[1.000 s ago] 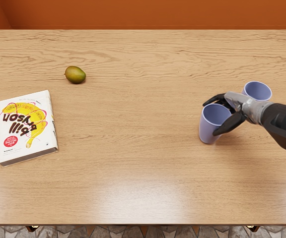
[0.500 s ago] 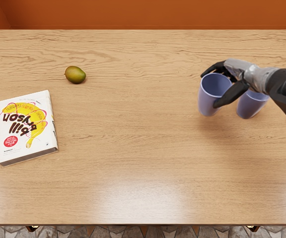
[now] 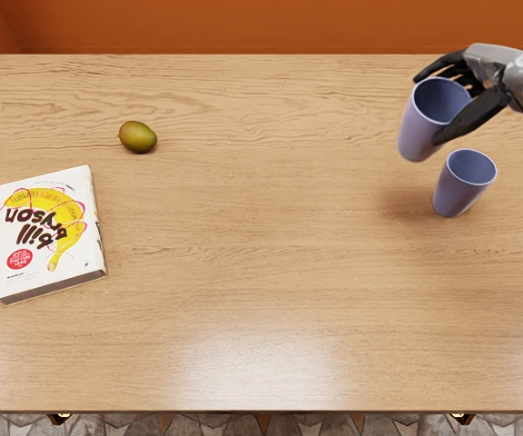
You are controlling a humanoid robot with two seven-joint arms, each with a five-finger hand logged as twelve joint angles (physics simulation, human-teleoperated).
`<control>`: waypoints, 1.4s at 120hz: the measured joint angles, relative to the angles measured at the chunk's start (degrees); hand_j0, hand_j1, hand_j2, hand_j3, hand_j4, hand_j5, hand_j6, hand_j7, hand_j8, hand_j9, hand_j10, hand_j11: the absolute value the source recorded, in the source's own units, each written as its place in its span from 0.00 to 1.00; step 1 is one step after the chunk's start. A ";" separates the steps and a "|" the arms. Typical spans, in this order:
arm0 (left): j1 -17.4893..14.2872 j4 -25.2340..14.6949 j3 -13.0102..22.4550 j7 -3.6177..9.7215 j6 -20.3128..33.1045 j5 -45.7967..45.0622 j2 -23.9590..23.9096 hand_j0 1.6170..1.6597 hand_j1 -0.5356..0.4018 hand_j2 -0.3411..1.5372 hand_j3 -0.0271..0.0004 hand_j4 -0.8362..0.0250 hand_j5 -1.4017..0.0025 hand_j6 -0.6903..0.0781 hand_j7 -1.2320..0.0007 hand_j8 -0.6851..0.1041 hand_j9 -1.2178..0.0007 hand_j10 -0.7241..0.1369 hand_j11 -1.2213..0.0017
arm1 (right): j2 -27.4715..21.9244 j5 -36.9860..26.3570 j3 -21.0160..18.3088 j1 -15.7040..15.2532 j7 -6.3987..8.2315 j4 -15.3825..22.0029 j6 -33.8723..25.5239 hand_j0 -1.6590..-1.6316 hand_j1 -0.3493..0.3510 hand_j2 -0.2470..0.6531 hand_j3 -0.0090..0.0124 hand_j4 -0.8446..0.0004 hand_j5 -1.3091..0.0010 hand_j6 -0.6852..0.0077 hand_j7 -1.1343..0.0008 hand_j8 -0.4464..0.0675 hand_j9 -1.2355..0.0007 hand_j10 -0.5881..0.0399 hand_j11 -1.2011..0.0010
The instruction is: Pick up cup and place in cup with right hand
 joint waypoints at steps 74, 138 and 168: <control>0.00 -0.01 -0.01 0.00 0.00 0.00 0.00 0.96 0.94 0.18 0.98 0.97 1.00 0.90 1.00 0.87 1.00 0.84 1.00 | -2.87 0.21 -0.51 -0.24 0.01 -4.68 1.49 0.10 0.61 0.28 0.42 0.51 0.57 0.49 0.51 0.31 0.55 0.35 0.53; 0.00 0.00 -0.01 0.00 0.00 0.00 0.00 0.96 0.94 0.18 0.98 0.97 1.00 0.90 1.00 0.87 1.00 0.84 1.00 | -3.17 0.23 -1.17 -2.18 0.01 -6.27 1.58 0.11 0.61 0.28 0.41 0.51 0.56 0.50 0.51 0.32 0.54 0.36 0.53; 0.00 0.00 -0.01 0.00 0.00 0.00 0.00 0.96 0.94 0.18 0.98 0.97 1.00 0.90 1.00 0.87 1.00 0.84 1.00 | -2.40 0.14 -1.18 -2.61 0.01 -8.74 1.60 0.10 0.61 0.28 0.42 0.51 0.57 0.50 0.51 0.32 0.55 0.36 0.53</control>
